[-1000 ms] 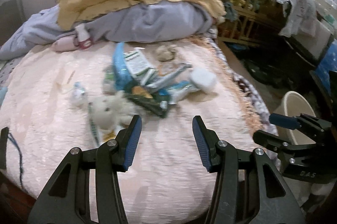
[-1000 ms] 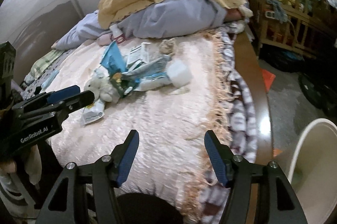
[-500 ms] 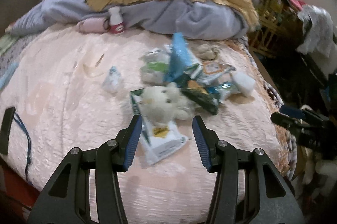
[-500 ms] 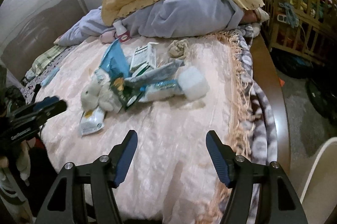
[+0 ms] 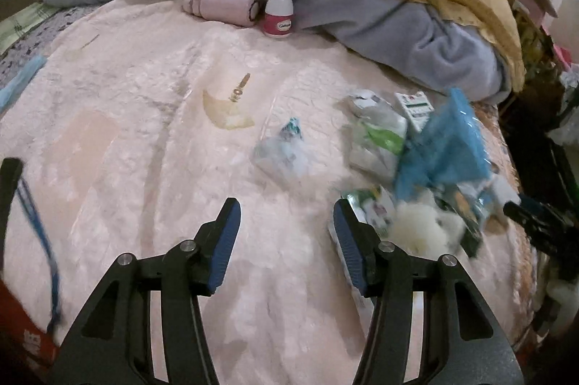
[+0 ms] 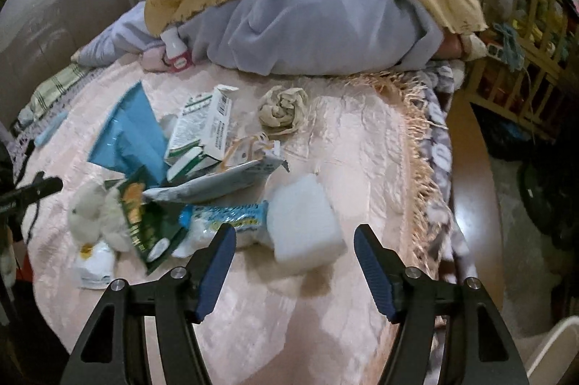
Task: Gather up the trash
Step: 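Grasp the clear plastic bag with the left tool while the right tool grasps the white sponge, then carry the bag and sponge to the white bucket and open both tools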
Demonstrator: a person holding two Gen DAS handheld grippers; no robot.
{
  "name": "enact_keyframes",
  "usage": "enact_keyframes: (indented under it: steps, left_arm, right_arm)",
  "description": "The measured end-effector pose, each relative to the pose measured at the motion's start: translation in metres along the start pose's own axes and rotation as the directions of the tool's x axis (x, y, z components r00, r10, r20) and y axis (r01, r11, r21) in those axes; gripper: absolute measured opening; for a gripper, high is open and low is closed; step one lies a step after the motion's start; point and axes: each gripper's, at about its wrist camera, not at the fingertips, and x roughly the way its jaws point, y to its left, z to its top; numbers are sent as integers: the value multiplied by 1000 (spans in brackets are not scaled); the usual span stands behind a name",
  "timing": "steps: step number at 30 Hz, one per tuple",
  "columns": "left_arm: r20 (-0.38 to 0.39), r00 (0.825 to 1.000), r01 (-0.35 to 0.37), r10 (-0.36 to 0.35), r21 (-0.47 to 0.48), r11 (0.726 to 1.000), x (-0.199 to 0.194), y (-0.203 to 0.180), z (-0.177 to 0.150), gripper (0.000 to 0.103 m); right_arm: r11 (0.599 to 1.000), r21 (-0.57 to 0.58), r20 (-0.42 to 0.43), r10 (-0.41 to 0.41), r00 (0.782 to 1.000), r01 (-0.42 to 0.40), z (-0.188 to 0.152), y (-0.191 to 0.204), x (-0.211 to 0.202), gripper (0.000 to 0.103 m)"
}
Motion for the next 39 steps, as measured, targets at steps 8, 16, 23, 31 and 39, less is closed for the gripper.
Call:
enact_keyframes:
  steps: [8, 16, 23, 31, 39]
  left_arm:
    - [-26, 999, -42, 44, 44, 998, 62, -5, 30, 52]
    - [-67, 997, 24, -21, 38, 999, 69, -1, 31, 13]
    - [5, 995, 103, -104, 91, 991, -4, -28, 18, 13]
    - [26, 974, 213, -225, 233, 949, -72, -104, -14, 13]
    - [-41, 947, 309, -317, 376, 874, -86, -203, -56, 13]
  right_arm:
    - [1000, -11, -7, -5, 1000, 5, 6, -1, 15, 43]
    - [997, 54, 44, 58, 997, -61, 1, -13, -11, 37]
    - [990, 68, 98, 114, 989, -121, -23, -12, -59, 37]
    - [994, 77, 118, 70, 990, -80, -64, -18, -108, 37]
    - [989, 144, 146, -10, 989, -11, -103, -55, -156, 37]
